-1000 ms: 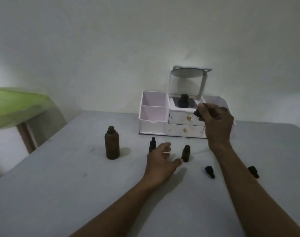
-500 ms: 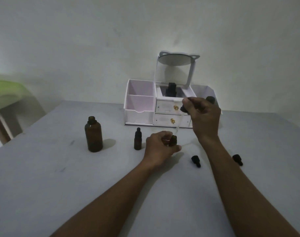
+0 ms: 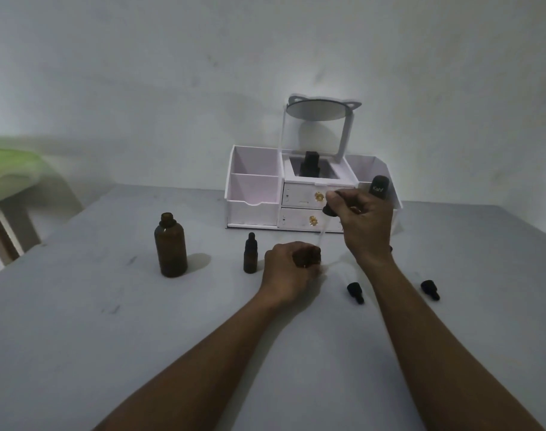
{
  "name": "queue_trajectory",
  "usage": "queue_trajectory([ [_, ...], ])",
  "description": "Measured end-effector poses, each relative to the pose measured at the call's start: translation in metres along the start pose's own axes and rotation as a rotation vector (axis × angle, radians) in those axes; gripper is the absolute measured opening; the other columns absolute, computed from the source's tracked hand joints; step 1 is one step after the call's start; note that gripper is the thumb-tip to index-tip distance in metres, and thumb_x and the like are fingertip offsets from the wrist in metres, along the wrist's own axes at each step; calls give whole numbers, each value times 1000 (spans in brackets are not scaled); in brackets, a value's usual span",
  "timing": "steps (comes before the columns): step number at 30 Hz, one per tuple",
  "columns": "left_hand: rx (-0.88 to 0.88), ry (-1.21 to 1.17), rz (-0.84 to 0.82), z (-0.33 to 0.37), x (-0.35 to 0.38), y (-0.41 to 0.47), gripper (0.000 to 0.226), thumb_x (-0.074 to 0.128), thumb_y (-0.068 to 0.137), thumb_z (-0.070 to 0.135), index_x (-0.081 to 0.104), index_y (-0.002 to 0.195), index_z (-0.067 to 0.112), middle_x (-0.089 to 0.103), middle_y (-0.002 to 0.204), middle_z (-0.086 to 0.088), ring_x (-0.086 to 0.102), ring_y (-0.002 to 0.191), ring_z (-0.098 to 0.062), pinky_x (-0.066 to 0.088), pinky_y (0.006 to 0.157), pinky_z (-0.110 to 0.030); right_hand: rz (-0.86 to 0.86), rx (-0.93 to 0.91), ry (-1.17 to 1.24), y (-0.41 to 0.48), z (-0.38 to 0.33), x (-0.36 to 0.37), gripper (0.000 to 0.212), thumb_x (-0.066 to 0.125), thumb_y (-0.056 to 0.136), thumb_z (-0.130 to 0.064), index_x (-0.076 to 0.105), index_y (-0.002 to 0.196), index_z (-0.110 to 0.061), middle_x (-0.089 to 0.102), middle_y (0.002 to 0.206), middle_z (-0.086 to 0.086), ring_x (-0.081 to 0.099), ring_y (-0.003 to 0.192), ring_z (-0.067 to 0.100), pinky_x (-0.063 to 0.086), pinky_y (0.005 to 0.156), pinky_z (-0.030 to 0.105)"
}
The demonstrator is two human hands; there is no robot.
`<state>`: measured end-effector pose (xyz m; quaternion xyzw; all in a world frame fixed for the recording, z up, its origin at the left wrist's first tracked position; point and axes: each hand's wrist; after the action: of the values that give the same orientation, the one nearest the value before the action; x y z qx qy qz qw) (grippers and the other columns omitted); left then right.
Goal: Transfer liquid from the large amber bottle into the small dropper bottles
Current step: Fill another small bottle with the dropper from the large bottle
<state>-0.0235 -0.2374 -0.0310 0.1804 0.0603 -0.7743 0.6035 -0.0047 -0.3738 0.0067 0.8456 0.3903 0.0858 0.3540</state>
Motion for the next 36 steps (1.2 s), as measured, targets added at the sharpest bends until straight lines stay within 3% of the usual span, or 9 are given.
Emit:
queue_trajectory([
  [6, 8, 16, 4, 0, 1, 0, 38, 76, 84, 15, 68, 121, 15, 69, 121, -2, 65, 107, -17, 48, 103, -35, 12, -36, -41, 1, -2, -1, 16, 76, 86, -23, 78, 94, -9, 71, 79, -9, 69, 72, 0, 47, 75, -1],
  [11, 18, 26, 4, -1, 0, 1, 39, 76, 84, 13, 68, 121, 14, 69, 121, -3, 65, 108, -18, 47, 104, -34, 11, -48, -32, 0, -3, -1, 12, 77, 86, -21, 78, 91, -10, 68, 75, -15, 67, 71, -11, 48, 75, 0],
  [16, 30, 52, 10, -2, 1, 2, 38, 75, 84, 15, 68, 121, 14, 68, 122, -2, 64, 108, -17, 46, 104, -29, -5, -31, -10, 0, -4, -1, 13, 76, 87, -22, 78, 92, -11, 75, 81, -3, 72, 76, 6, 54, 78, 11],
  [20, 37, 78, 8, -5, 2, 3, 41, 75, 84, 18, 66, 124, 16, 67, 125, -1, 63, 111, -16, 45, 102, -26, 17, -58, 20, -4, -11, 0, 4, 75, 88, -23, 73, 92, -22, 69, 80, -21, 72, 74, -3, 55, 72, 9],
  [24, 10, 110, -18, -8, -2, 3, 59, 78, 81, 23, 56, 135, 21, 61, 133, 1, 59, 116, -16, 44, 93, -22, 94, -111, 24, -1, -21, -5, 13, 74, 89, -24, 76, 96, -12, 70, 79, -22, 74, 76, 12, 62, 77, 28],
  [28, 26, 112, -102, -15, -30, -11, 58, 78, 81, 31, 56, 134, 24, 63, 127, 2, 62, 108, -13, 48, 83, -17, 132, -106, 78, -2, -34, -5, 22, 73, 90, -29, 74, 102, -11, 76, 91, 5, 74, 85, 24, 62, 86, 42],
  [30, 49, 152, -148, -20, -51, -24, 48, 76, 82, 36, 61, 126, 26, 65, 120, 7, 63, 99, -6, 50, 76, -12, 108, -113, 138, -4, -49, -2, 17, 73, 90, -24, 73, 103, -13, 76, 91, 3, 75, 84, 20, 62, 85, 36],
  [33, 90, 227, -163, -33, -95, -42, 34, 73, 82, 41, 68, 113, 28, 70, 109, 10, 66, 90, 0, 54, 76, -14, 18, -127, 212, -11, -72, 17, 13, 73, 89, -18, 71, 102, -17, 71, 84, -13, 72, 79, -2, 57, 77, 13],
  [36, 71, 312, -33, -49, -149, -55, 26, 73, 81, 43, 73, 104, 30, 70, 95, 16, 64, 81, 7, 52, 72, -9, -120, -70, 361, -19, -94, 45, 11, 72, 90, -12, 72, 97, -20, 75, 78, -17, 74, 78, 1, 56, 74, 13],
])
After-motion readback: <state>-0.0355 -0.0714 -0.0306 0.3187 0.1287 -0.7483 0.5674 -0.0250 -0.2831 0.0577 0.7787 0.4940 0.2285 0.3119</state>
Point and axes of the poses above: each hand's wrist, its own y-axis towards the middle knuckle, its own x-axis out of the palm, z = x × y
